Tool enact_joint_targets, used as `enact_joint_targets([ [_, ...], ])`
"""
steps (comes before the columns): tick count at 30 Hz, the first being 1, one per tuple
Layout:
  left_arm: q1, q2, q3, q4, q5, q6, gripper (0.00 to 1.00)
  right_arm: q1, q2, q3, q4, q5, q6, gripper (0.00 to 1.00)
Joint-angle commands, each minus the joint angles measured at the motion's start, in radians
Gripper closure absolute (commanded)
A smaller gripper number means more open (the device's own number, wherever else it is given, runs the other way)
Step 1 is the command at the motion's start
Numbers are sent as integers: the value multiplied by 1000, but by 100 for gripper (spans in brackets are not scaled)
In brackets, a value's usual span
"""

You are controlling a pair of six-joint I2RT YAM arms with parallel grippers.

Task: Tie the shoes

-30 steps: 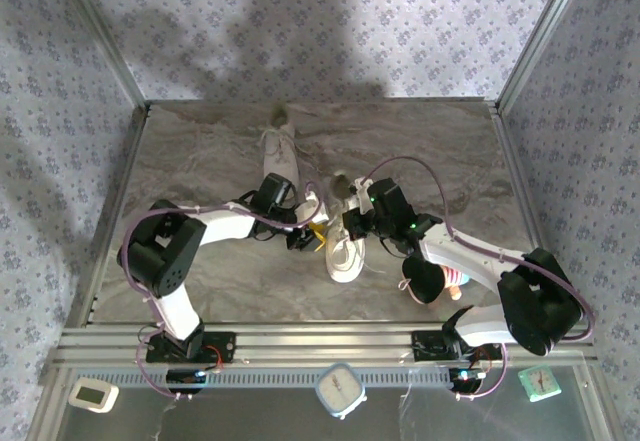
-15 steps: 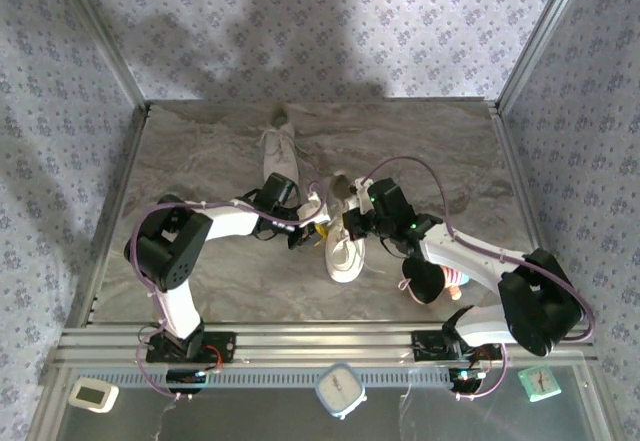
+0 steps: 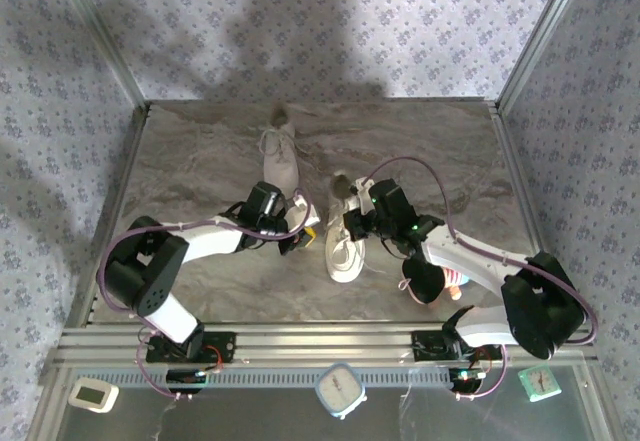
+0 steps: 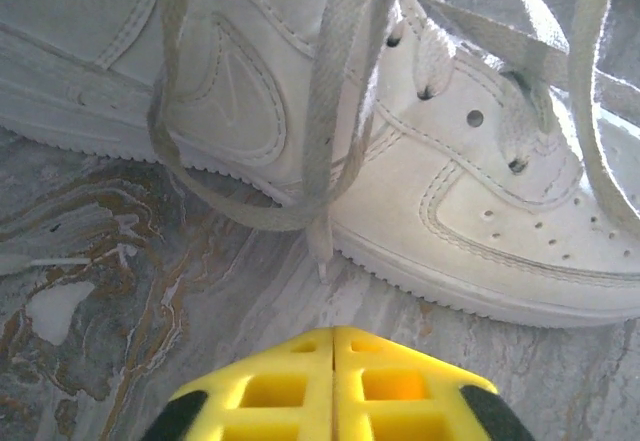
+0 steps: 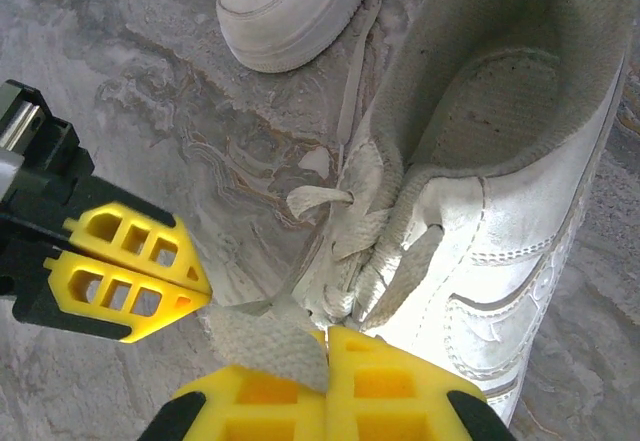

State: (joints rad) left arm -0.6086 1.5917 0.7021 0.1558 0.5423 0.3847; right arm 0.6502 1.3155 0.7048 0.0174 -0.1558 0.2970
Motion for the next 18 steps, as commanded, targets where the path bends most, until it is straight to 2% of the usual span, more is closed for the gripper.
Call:
enact_joint_targets([
  [1,-7,16,18,12,57,4,71,5,-21,-7,-21,11,-22,100],
  [3,-7,41,36,4,84,26,64,5,-21,-5,-23,13,-24,100],
  [13,2,167,146,-80,214,119,63,6,-27,-4,-29,10,-24,100],
  [18,5,218,217,-176,298,180,63,6,-29,-4,-32,13,-25,100],
])
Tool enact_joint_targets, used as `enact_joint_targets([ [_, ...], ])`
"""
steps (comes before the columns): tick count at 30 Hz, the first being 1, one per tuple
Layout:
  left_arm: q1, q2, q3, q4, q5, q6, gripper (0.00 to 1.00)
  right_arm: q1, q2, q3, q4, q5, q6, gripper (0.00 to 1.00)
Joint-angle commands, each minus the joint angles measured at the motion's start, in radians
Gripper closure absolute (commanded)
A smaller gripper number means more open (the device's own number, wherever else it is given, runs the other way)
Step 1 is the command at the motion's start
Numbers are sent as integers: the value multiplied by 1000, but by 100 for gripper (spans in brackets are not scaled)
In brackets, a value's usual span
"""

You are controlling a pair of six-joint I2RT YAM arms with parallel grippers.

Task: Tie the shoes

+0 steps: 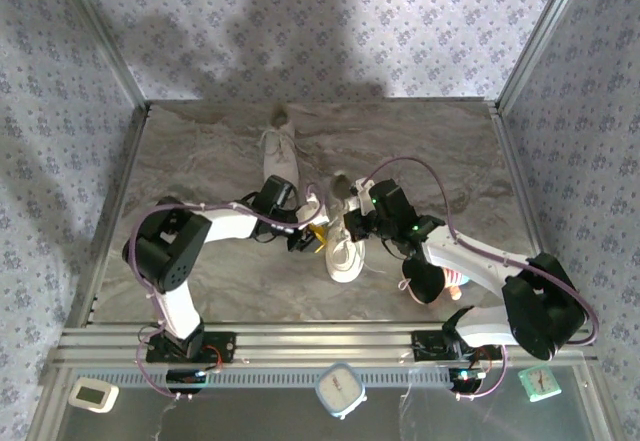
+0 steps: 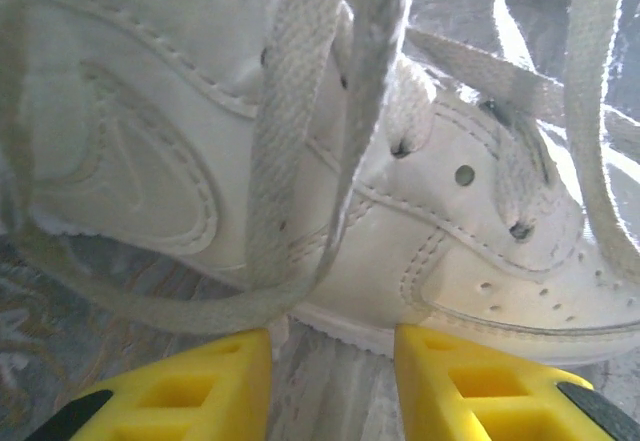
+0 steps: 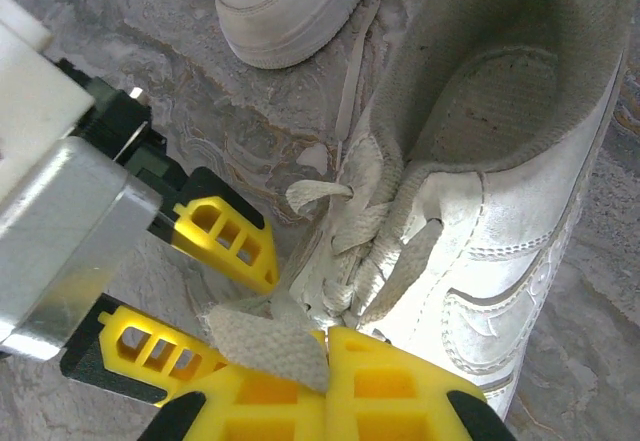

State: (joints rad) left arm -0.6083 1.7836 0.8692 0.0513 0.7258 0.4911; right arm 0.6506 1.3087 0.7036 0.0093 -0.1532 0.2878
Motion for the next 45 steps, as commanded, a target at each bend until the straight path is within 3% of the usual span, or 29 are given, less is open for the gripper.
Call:
enact_joint_targets([
  [1,5,31,57,-84,130,83,64,6,-23,-3,-24,10,-15,100],
  [12,5,58,77,-98,146,94,74,13,-27,-3,-29,17,-13,100],
  [20,5,16,21,-13,67,47,100,18,-36,-6,-33,31,-13,100],
  [29,7,-115,-135,140,-147,-69,100,24,-40,-9,-29,33,-24,100],
  [33,7,-141,-167,173,-127,-83,100,26,-44,-13,-27,28,-34,100],
  [36,5,-116,-153,172,-30,-59,67,24,-51,-20,-22,19,-53,100],
  [37,4,-108,-148,177,-10,-54,62,20,-54,-21,-21,13,-54,100],
  [39,4,-94,-143,194,10,-53,57,4,-62,-32,-11,-6,-44,100],
  [45,3,-52,-116,182,32,-42,57,-46,-71,-58,-9,-14,6,100],
])
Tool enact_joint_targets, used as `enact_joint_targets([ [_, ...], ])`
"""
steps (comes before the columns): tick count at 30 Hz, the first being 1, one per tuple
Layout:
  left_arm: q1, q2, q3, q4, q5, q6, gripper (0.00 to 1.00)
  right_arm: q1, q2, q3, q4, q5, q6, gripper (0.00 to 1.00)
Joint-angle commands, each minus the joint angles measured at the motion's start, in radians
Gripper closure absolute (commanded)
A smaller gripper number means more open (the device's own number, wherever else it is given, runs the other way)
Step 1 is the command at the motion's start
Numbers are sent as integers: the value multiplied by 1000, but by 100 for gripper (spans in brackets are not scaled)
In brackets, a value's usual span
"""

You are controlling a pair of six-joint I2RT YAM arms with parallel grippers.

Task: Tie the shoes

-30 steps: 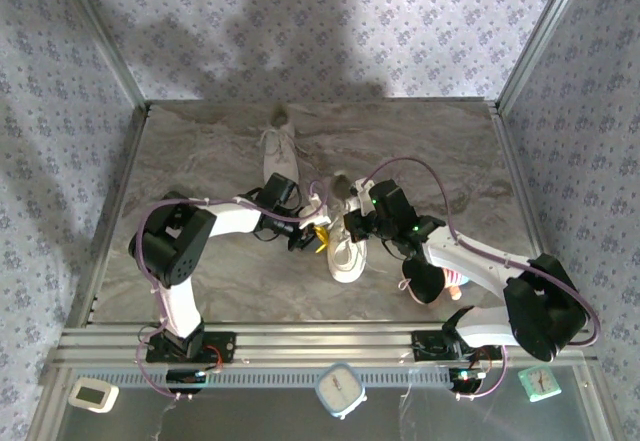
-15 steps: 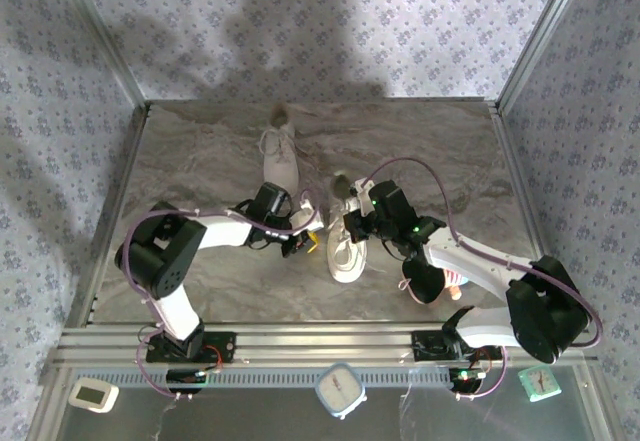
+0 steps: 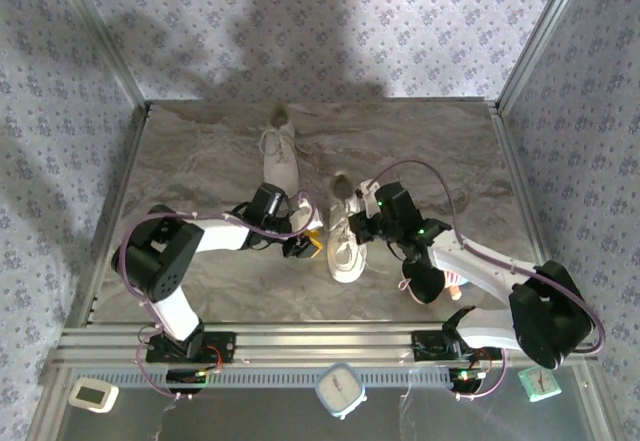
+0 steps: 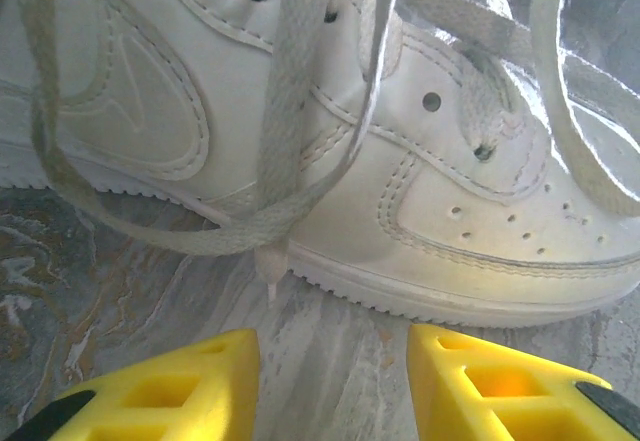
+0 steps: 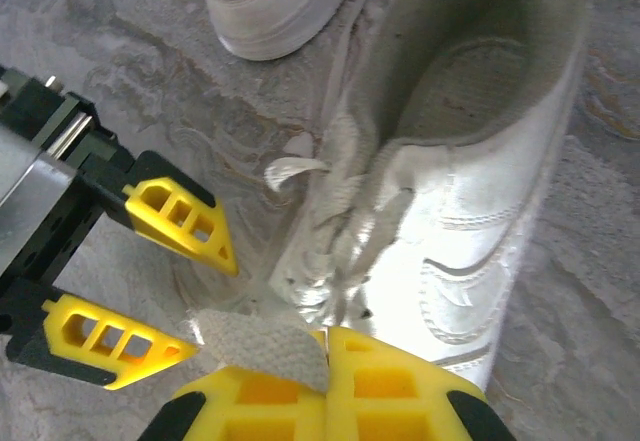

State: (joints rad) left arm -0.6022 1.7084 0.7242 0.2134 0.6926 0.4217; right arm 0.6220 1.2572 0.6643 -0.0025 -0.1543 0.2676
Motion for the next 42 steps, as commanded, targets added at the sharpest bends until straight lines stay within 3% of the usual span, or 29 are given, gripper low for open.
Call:
enact_joint_targets([
  [1,-5,27,30,20,68,29,58,-24,-19,-23,5,-15,34,100],
  [12,-4,54,55,32,33,28,58,-45,-16,-25,-10,-12,44,100],
  [19,-4,72,79,6,97,38,57,-45,-16,-22,-20,-9,48,100],
  [32,-2,138,166,-61,112,78,61,-45,-18,-17,-27,-15,41,100],
  [36,0,150,182,-69,113,84,67,-43,-19,-17,-27,-14,41,100],
  [42,8,127,152,-18,74,58,92,-38,-20,-19,-29,-7,39,100],
])
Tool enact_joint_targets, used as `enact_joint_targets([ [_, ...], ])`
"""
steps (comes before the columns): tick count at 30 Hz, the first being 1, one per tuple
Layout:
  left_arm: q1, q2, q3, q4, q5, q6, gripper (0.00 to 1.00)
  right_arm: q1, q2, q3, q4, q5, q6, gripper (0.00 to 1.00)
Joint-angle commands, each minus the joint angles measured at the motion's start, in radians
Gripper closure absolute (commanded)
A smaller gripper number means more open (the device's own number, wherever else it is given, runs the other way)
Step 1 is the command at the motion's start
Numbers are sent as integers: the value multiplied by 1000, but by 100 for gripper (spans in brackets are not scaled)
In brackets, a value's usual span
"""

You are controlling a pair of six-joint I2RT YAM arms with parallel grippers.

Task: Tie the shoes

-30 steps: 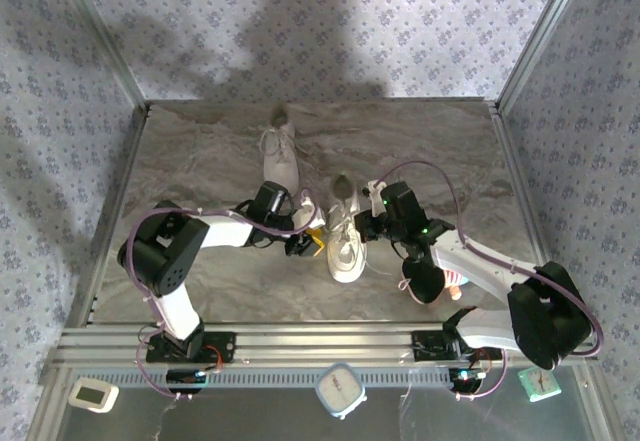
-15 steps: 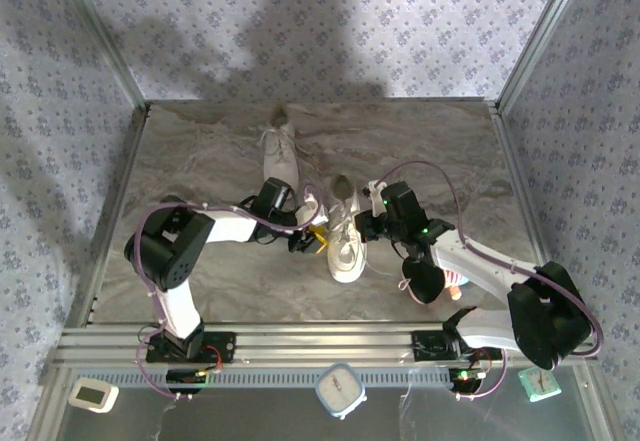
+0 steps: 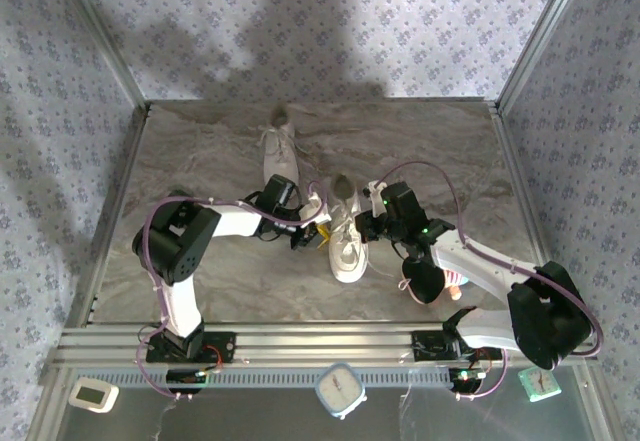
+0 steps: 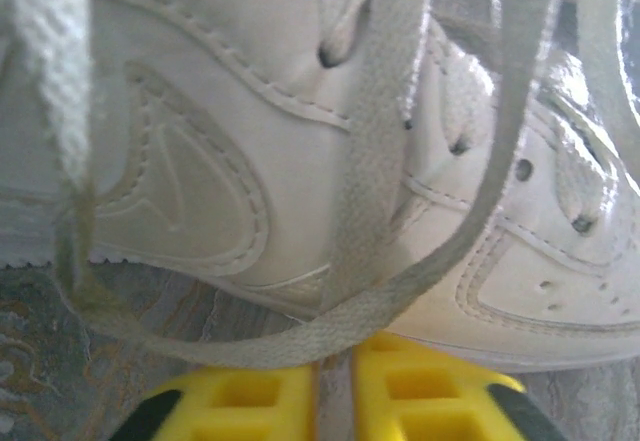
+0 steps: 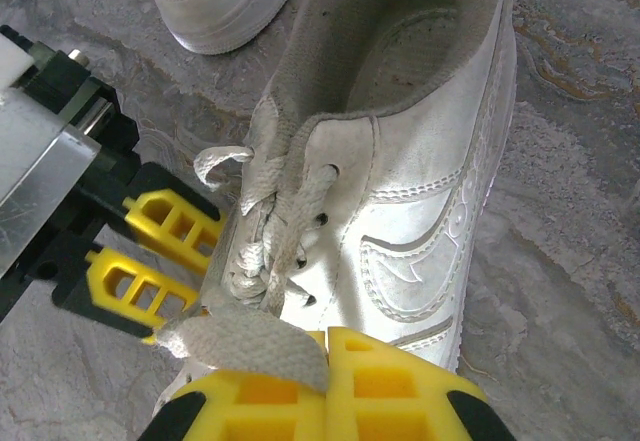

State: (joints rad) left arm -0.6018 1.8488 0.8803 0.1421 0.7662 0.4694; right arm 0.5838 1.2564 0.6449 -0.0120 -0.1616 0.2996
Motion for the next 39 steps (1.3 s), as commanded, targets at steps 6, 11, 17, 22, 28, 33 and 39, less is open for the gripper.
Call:
enact_joint_targets([
  [6,11,-83,-91,133,-113,-44,100,4,-27,-1,-13,3,0,100],
  [11,11,-163,-187,187,-204,-99,100,10,-33,-4,-11,4,-9,100],
  [17,0,-226,-216,160,-305,-140,100,31,-28,5,0,-20,-43,100],
  [22,-32,-331,-296,217,-496,-257,100,106,-12,39,-19,-29,-127,97],
  [28,-77,-463,-351,198,-710,-393,100,201,-37,62,-47,27,-223,62],
  [33,-81,-528,-356,139,-778,-427,100,197,-153,10,-97,186,-143,42],
  [39,-79,-544,-338,107,-882,-460,100,199,-164,-34,-264,311,74,43],
])
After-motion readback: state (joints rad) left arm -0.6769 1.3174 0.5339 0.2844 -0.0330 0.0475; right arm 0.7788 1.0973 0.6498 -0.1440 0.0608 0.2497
